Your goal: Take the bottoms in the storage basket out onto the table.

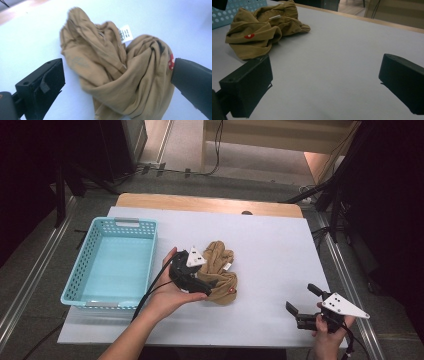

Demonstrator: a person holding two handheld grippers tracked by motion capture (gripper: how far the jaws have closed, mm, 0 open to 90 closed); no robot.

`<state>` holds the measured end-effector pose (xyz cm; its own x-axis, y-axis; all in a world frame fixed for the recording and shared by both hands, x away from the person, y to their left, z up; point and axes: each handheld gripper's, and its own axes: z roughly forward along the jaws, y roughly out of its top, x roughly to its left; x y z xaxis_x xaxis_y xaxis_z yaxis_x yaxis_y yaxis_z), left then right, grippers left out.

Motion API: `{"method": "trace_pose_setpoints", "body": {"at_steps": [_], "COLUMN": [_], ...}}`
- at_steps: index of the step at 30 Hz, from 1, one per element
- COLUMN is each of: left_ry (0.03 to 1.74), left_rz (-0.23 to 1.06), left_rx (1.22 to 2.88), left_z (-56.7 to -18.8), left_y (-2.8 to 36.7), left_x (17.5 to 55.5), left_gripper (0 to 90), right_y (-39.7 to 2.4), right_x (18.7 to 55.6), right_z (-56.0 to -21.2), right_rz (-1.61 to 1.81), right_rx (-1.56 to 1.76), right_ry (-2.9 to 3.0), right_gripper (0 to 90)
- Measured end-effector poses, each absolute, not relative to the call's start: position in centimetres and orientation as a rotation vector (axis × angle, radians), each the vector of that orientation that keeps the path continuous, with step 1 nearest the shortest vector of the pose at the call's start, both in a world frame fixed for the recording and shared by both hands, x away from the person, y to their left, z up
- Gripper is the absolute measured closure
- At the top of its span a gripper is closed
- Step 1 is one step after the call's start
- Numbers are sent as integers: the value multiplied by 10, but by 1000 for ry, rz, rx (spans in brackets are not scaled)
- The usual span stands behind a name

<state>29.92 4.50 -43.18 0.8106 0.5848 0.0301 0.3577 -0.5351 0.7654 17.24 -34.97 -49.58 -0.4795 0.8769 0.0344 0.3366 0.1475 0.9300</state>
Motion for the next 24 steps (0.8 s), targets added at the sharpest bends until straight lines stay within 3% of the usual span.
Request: {"method": "trace_pose_setpoints", "body": {"at_steps": [15, 24], "left_ry": [712, 739], "left_rz": [415, 455], "left_rx": [2066, 1985], "left_z": [-402, -389], "left_y": [75, 101], "left_x": [283, 270], "left_gripper": [14, 105], "right_y": [-350, -350], "right_x": [172, 171], "right_z": [-495, -495], "right_rz": [1324, 1326], "right_rx": [1153, 1159], "right_ry": [1890, 1888], "right_gripper": [0, 0]}}
